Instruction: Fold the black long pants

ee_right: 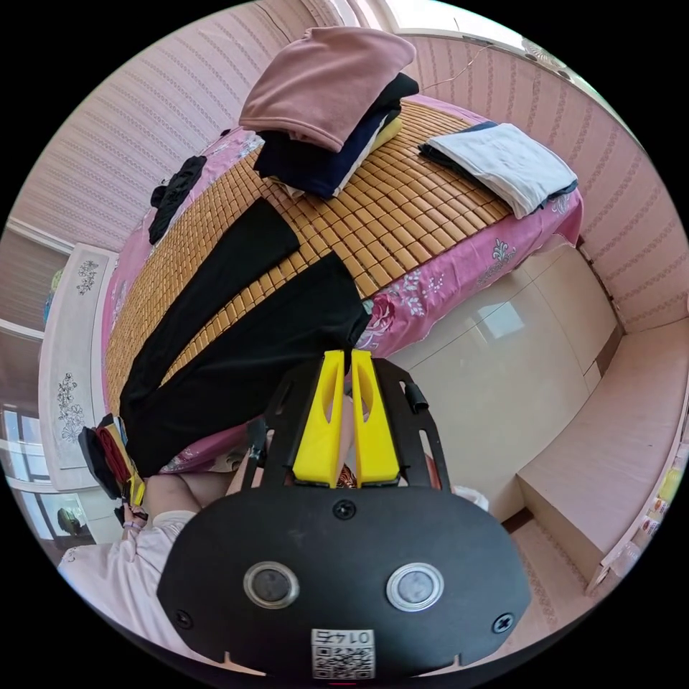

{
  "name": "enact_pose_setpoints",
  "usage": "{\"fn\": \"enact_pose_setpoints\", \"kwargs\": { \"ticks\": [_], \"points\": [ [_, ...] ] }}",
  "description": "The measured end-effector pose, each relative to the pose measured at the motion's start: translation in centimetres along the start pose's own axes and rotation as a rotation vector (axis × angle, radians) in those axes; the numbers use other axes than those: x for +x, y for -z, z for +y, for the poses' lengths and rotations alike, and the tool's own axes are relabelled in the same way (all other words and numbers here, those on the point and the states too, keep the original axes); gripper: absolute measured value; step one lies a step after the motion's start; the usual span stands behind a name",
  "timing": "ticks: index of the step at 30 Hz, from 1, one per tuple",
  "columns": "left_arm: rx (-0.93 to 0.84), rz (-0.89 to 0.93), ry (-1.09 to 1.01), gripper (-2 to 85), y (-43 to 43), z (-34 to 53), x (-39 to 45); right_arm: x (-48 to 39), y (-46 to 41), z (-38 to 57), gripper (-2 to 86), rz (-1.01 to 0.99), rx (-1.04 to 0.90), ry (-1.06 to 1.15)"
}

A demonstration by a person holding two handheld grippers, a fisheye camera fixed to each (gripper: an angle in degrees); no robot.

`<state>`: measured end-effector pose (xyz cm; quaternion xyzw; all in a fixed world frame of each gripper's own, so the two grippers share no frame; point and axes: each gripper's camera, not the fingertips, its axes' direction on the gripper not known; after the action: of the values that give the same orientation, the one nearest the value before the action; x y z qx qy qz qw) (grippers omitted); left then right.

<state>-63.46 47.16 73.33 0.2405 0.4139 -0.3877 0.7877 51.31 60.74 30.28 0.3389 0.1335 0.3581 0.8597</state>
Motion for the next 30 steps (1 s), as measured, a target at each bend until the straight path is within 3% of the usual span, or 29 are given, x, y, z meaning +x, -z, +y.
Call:
{"fn": "enact_pose_setpoints", "kwargs": {
  "ticks": [3, 5, 7, 13, 20, 30],
  "points": [
    [-0.04, 0.012, 0.042, 9.6, -2.0, -0.8, 0.3, -1.4, 0.3, -0.4, 0.8, 0.012, -0.003, 0.017],
    [-0.06, -0.087, 0.01, 7.1, -2.6, -1.0, 0.9, -2.2, 0.5, -0.5, 0.8, 0.021, -0.005, 0.03],
    [-0.082, -0.121, -0.069, 0.4, -2.3, -0.9, 1.5, -2.9, 0.8, -0.7, 0.8, 0.029, -0.002, 0.043],
    [-0.015, -0.089, -0.223, -0.9, 2.4, 1.4, 2.8, -4.7, 2.0, -0.8, 0.8, 0.012, 0.025, 0.057],
    [0.048, -0.042, -0.205, -1.0, 5.1, 3.4, 3.3, -9.5, 1.9, -1.9, 0.8, 0.065, 0.042, 0.153],
    [0.11, -0.18, -0.535, -0.8, 3.3, 0.7, 18.1, -23.0, 0.4, -12.7, 1.3, 0.161, 0.126, 0.43]
  ]
}}
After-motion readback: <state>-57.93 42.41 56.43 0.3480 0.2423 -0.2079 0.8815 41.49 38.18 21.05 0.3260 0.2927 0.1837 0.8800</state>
